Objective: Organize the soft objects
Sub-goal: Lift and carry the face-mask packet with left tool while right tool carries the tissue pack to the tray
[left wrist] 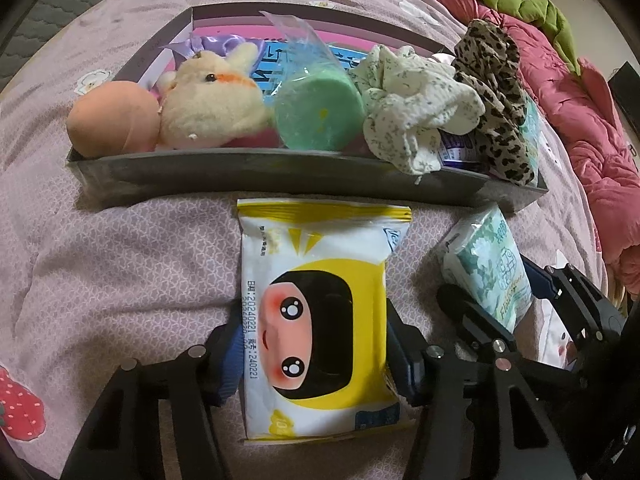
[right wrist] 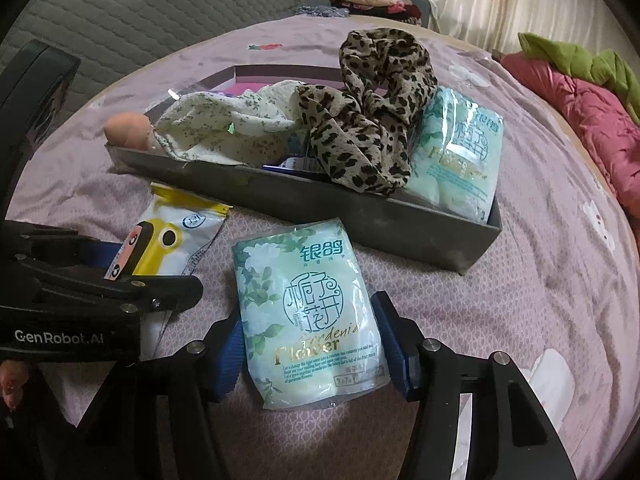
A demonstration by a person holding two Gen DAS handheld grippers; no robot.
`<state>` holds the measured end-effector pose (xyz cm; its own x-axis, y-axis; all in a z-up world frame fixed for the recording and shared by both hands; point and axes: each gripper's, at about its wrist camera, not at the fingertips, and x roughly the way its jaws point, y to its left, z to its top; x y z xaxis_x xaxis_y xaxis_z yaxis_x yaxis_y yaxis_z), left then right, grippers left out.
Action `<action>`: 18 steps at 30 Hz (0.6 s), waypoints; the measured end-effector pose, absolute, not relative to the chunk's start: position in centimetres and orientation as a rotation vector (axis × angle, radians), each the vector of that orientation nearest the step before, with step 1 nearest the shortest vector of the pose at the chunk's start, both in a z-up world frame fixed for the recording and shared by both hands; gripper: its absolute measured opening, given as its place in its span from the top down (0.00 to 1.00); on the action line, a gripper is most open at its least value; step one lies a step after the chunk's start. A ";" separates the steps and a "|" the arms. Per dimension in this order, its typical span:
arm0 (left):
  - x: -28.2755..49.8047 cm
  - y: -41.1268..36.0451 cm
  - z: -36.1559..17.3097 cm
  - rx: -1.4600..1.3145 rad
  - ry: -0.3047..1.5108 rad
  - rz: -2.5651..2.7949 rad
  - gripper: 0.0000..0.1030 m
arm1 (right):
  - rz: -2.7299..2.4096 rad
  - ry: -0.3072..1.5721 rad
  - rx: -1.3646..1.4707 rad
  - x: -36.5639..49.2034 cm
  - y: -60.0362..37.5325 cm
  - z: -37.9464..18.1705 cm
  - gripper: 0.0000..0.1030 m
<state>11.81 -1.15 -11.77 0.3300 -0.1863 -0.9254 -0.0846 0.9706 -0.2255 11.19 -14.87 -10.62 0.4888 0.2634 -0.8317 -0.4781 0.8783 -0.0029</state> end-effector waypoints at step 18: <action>8.4 3.1 -5.2 -0.254 1.100 -0.033 0.52 | 0.440 0.837 -0.131 9.5 -15.7 -3.3 0.46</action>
<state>8.42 3.13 -5.23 0.4563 -0.1516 -0.8768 -0.0992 0.9706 -0.2195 9.49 -15.73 -3.33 0.5859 0.3255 -0.7422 -0.4274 0.9022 0.0583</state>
